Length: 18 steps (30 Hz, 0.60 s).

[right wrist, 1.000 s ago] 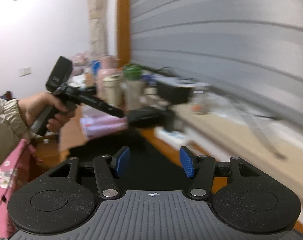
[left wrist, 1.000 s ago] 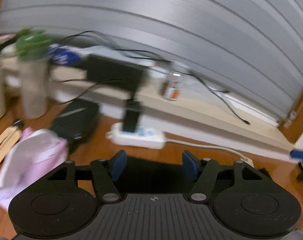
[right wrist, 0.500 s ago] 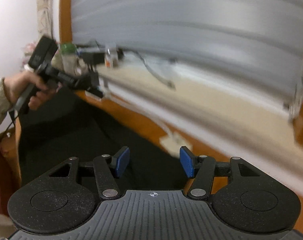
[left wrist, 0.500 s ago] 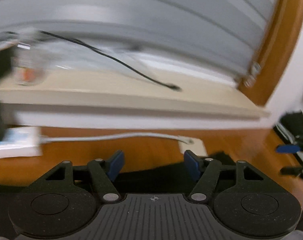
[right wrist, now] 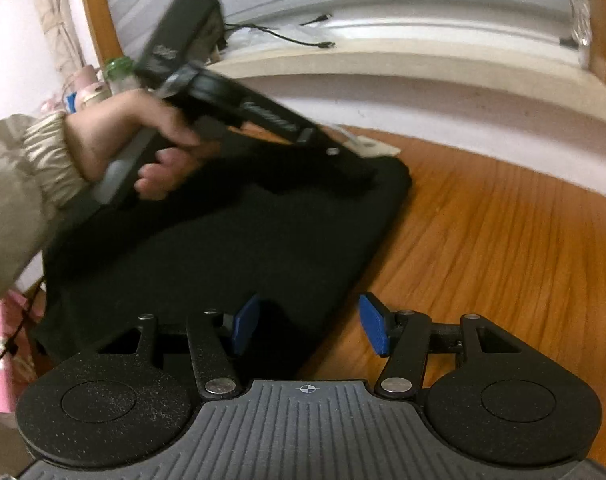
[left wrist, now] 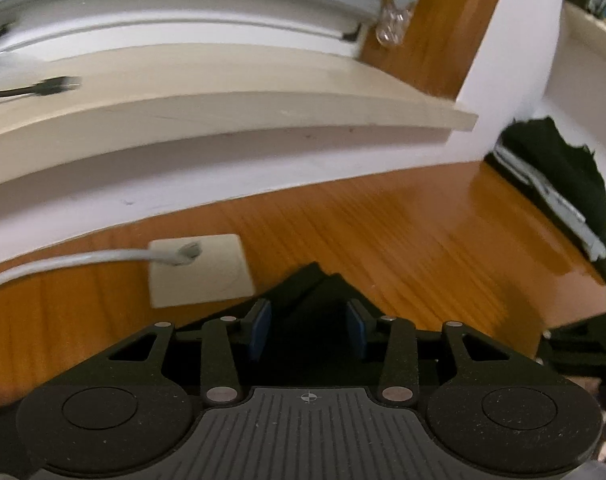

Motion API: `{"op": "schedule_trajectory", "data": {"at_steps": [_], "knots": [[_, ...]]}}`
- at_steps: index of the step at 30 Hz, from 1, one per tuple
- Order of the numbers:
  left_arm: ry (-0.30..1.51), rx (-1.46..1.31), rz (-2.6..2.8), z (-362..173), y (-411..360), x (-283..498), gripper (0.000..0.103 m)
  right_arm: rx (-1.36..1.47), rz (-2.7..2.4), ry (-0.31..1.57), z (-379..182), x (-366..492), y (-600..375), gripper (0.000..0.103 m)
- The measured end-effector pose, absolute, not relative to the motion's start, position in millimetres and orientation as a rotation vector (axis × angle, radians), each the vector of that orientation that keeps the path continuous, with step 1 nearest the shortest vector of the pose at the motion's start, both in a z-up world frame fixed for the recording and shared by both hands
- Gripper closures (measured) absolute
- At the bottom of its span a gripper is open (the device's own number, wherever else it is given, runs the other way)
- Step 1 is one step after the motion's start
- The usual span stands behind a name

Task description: Fold clothes

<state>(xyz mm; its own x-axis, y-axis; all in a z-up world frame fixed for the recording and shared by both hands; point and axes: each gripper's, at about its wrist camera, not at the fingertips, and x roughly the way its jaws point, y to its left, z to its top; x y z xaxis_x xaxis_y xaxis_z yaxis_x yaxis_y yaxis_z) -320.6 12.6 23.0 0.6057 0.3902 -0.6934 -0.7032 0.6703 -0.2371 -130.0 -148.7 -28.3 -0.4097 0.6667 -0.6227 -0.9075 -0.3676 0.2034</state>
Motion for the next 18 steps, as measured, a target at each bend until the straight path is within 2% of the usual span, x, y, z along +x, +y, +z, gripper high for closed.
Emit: {"op": "schedule_trajectory", "data": {"at_steps": [3,5,6,7,10,12,14,18], "knots": [[0.655,-0.505,0.64,23,11,-313,0.061,-0.526,1.938,0.655,-33,-131,-152,0.047],[0.663,-0.49,0.628,22,10,-310,0.076,-0.511,1.947,0.661,-35,-131,-153,0.047],[0.663,-0.48,0.626,23,9,-309,0.094,-0.508,1.951,0.659,-35,-132,-152,0.047],[0.661,-0.471,0.627,24,8,-308,0.1,-0.505,1.955,0.656,-36,-133,-150,0.047],[0.597,-0.433,0.653,37,3,-312,0.1,-0.52,1.967,0.622,-37,-139,-152,0.05],[0.491,-0.433,0.694,55,4,-324,0.1,-0.539,1.972,0.599,-38,-144,-154,0.061],[0.469,-0.426,0.715,63,9,-326,0.1,-0.543,1.974,0.599,-38,-148,-155,0.077],[0.526,-0.405,0.736,55,16,-314,0.1,-0.504,1.982,0.638,-41,-144,-155,0.079]]}}
